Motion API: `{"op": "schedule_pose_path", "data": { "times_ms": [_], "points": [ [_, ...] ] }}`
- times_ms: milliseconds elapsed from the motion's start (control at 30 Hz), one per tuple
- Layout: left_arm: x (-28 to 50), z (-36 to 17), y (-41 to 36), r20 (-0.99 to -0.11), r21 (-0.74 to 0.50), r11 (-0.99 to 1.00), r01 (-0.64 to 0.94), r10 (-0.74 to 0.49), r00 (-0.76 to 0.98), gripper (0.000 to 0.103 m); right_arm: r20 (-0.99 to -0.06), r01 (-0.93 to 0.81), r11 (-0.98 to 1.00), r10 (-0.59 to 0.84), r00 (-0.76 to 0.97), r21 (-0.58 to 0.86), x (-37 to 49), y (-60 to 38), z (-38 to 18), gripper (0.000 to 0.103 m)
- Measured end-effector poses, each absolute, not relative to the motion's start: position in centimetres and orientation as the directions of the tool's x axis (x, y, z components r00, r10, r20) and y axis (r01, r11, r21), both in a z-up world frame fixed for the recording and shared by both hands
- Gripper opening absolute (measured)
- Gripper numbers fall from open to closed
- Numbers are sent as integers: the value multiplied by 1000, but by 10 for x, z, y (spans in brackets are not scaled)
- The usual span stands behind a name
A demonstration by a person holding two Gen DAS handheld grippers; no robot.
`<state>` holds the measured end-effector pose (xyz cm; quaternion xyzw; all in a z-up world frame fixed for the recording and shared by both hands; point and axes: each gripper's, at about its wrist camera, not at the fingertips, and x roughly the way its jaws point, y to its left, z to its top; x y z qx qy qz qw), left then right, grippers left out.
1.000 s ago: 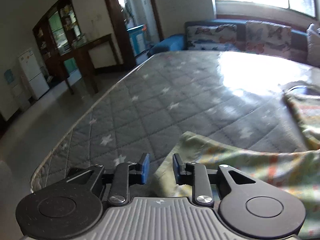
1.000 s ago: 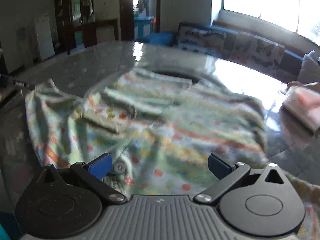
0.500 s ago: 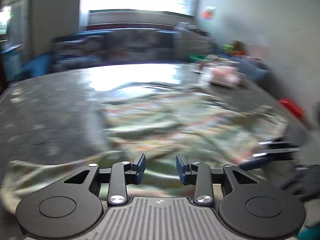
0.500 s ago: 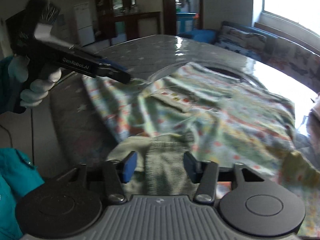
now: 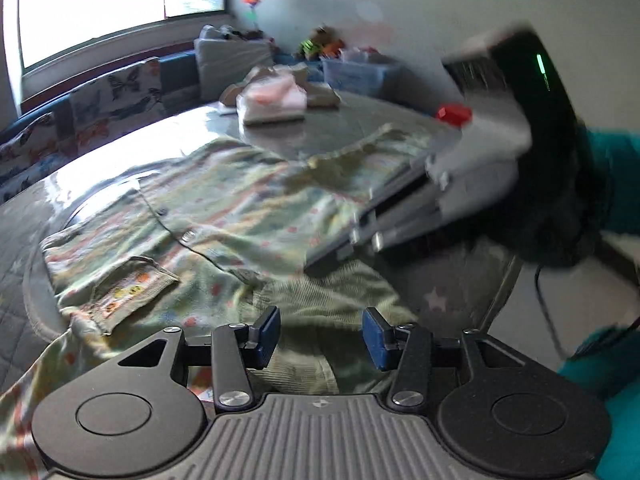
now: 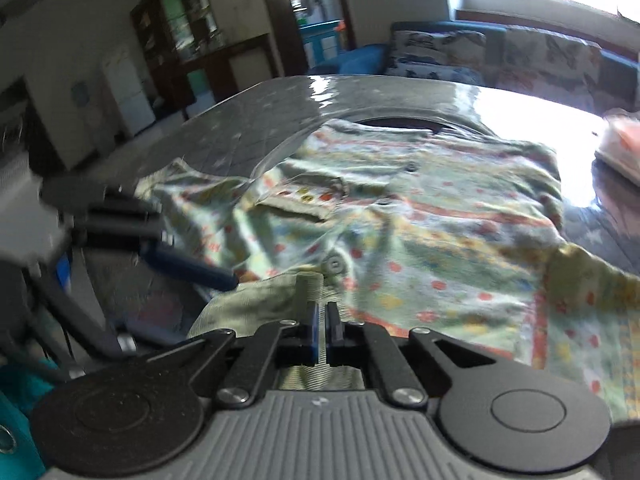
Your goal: Fold clothes
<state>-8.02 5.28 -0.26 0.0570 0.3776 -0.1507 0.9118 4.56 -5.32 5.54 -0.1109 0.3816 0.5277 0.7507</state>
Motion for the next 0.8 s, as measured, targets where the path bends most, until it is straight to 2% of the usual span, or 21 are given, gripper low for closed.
{"op": "schedule_pose_path", "data": {
  "times_ms": [167,233,300,333,400,600,667,800],
  "points": [
    [-75,-18,53,-750,21,949,314,-193,633,44,-680,-873,410,721,133,265,47,-58,57,3],
    [-74,-21,57,-753,10,954,301,-191,630,28,-675,-884,381,730,108,272,43,-57,57,10],
    [-74,-21,60,-750,-12,957,289,-200,631,23,-673,-892,367,732,101,265,40,-55,57,23],
    [-74,-20,62,-746,-29,958,286,-212,631,16,-673,-895,361,733,99,261,39,-55,57,30],
    [-75,-16,65,-733,-71,956,284,-243,635,9,-668,-903,341,739,85,263,36,-54,58,31],
    [-72,-14,84,-676,-266,935,234,-355,646,6,-658,-897,342,749,79,281,38,-51,59,32],
    [-73,-14,87,-657,-297,925,236,-377,652,6,-646,-888,346,760,75,304,41,-53,61,32],
    [-69,-29,85,-679,-306,922,235,-385,625,6,-632,-869,360,772,73,339,48,-48,61,32]
  ]
}}
